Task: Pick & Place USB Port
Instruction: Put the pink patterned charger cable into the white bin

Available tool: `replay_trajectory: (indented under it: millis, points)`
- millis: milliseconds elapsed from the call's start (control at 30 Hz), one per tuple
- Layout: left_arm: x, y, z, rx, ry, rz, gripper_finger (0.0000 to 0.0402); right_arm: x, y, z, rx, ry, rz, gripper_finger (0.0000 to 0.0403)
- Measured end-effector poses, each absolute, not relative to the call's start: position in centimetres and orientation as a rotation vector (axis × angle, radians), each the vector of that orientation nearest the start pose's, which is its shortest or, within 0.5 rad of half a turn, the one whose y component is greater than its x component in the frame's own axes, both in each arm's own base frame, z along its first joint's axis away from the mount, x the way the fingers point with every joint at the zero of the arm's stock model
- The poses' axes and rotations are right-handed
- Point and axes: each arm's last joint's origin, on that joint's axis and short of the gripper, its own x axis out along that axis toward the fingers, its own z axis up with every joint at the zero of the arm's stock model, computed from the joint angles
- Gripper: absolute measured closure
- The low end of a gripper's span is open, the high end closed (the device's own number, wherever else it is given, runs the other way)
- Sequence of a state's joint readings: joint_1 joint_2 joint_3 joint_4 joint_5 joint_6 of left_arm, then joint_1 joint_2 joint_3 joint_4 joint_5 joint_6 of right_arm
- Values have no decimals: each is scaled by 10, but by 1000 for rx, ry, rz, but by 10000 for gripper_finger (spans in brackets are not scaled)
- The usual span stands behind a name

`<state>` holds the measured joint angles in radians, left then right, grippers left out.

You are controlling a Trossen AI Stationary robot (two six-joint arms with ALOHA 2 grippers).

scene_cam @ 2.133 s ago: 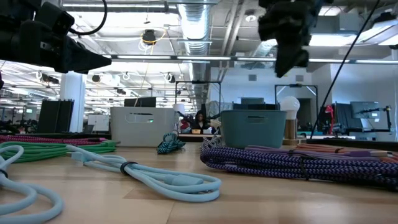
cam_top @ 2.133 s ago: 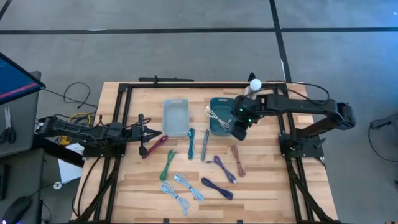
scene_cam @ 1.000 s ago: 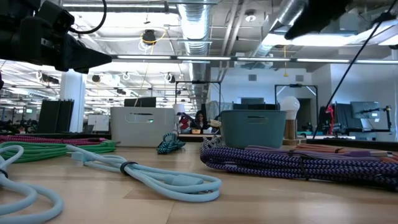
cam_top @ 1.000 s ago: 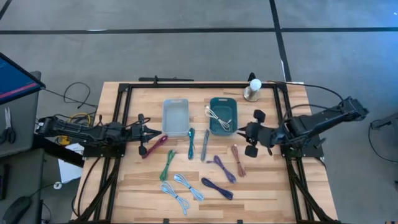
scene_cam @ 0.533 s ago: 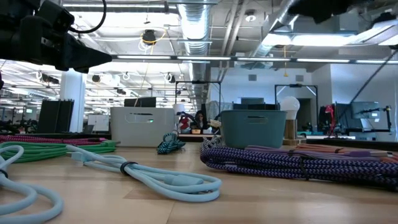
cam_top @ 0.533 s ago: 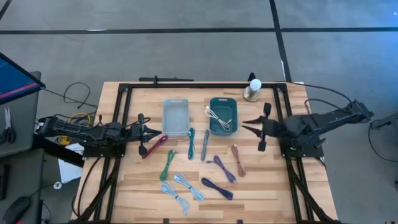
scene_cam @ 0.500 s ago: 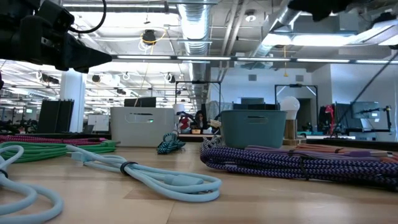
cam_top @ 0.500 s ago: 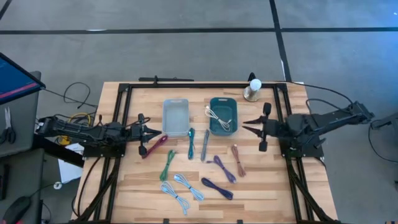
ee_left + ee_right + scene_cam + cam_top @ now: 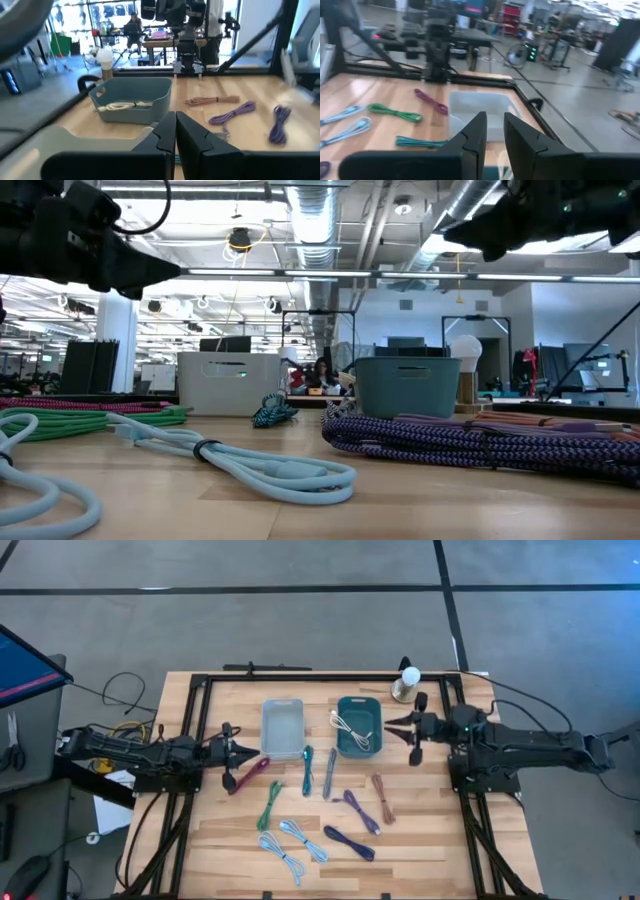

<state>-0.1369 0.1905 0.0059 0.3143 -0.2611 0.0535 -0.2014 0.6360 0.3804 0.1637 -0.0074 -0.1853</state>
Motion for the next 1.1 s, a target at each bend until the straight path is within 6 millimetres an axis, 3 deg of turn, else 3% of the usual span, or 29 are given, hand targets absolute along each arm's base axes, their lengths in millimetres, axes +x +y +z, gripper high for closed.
replay_trajectory:
  millis: [100,233,467,567,867,1100]
  points:
    - [108,-7,177,-81,-102,128,389,154,-35,241,-167,142,-204,344]
    - [106,-3,174,-87,90,259,389,156,-38,231,-123,181,-215,344]
    - [96,-2,225,-137,242,296,389,159,-41,208,-44,265,-235,344]
    - [96,-2,237,-236,320,311,389,161,-41,203,-40,295,-237,344]
    - [115,-6,223,-568,621,398,389,169,-54,191,-33,364,-336,344]
    - [133,-2,225,-534,769,455,389,173,-63,185,-1,377,-377,344]
